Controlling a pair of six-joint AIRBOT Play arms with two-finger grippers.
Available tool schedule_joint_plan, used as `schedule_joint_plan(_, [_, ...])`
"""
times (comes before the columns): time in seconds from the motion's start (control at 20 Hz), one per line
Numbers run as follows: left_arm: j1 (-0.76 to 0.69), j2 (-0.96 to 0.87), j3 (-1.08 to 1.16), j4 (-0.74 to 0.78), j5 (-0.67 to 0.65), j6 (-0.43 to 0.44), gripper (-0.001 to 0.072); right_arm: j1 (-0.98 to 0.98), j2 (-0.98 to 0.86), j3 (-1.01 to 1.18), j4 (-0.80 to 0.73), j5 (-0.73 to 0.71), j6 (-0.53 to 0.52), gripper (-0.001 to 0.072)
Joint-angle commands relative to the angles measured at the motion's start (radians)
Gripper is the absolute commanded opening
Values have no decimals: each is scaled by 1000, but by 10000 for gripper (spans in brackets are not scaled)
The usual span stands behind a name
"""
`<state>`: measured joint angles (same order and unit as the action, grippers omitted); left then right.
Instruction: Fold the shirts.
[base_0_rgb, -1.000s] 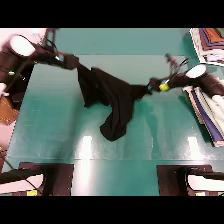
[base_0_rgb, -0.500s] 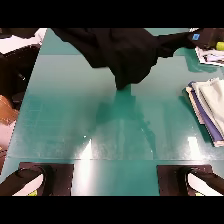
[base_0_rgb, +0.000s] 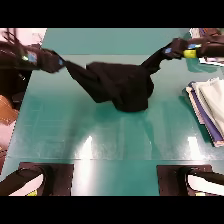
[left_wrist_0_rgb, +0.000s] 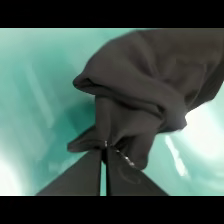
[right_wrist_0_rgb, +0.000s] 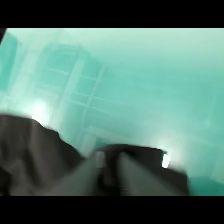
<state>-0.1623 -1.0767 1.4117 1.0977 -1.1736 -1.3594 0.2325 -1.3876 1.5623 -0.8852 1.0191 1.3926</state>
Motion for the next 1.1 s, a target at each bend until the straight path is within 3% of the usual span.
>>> schedule_joint_plan(0.0, [1, -32, -116, 134, 47, -2, 28, -2, -135, 1, 29, -46, 2, 486])
schedule_joint_plan(0.15, [1, -41, -117, 243, 51, -2, 27, -56, -136, -32, -14, 107, -16, 484])
schedule_joint_plan(0.3, [1, -41, -117, 252, 65, -2, 27, -88, -55, -218, -32, 145, -17, 482])
schedule_joint_plan(0.55, [1, -41, -117, 250, 93, -2, 28, -3, -2, -534, 96, 109, -72, 484])
schedule_joint_plan(0.8, [1, -41, -117, 250, 93, -2, 28, 124, -101, -551, 158, -8, -108, 480])
schedule_joint_plan(0.85, [1, -41, -117, 250, 93, -2, 28, 137, -122, -531, 157, -16, -112, 415])
schedule_joint_plan(0.95, [1, -41, -117, 250, 92, -2, 27, 156, -153, -479, 149, -32, -131, 118])
schedule_joint_plan(1.0, [1, -41, -117, 254, 93, -2, 28, 157, -156, -457, 149, -42, -137, 15])
schedule_joint_plan(1.05, [1, -40, -116, 268, 92, -2, 27, 151, -143, -433, 148, -52, -137, 15])
